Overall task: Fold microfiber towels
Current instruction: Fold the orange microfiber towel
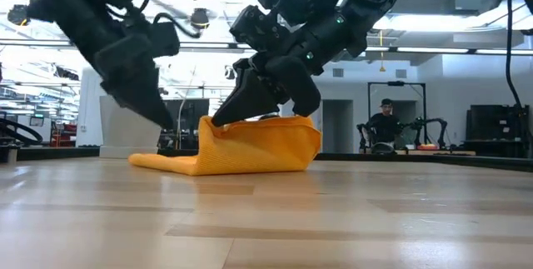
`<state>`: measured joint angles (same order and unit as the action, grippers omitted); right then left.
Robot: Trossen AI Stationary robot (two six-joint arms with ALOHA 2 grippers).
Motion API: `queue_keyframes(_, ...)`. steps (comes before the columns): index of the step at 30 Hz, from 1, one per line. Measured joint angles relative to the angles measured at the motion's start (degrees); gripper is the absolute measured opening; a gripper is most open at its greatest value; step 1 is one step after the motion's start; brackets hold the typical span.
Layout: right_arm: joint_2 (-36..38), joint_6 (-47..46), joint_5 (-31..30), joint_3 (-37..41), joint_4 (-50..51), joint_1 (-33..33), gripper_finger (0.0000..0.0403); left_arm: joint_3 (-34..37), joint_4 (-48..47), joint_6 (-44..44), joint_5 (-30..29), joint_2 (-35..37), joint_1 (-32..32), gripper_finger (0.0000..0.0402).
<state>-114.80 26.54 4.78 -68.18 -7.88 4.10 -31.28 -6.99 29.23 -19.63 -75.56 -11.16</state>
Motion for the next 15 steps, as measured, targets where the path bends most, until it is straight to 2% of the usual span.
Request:
queue_keyframes(6, 0.0, -0.1, 0.2, 0.0, -0.8, 0.0, 0.0027, 2.8, 3.2, 0.7, 1.2, -3.0, 2.1, 0.0)
queue_keyframes(10, 0.0, 0.3, 0.5, 0.0, -2.5, 0.0, 0.003, 3.4, 9.3, -0.5, 6.2, -8.7, 3.0, 0.0)
queue_keyframes(15, 0.0, 0.3, 2.9, 0.0, -3.3, 0.0, 0.0025, 3.2, 17.2, 0.4, 6.8, -14.0, 3.0, 0.0)
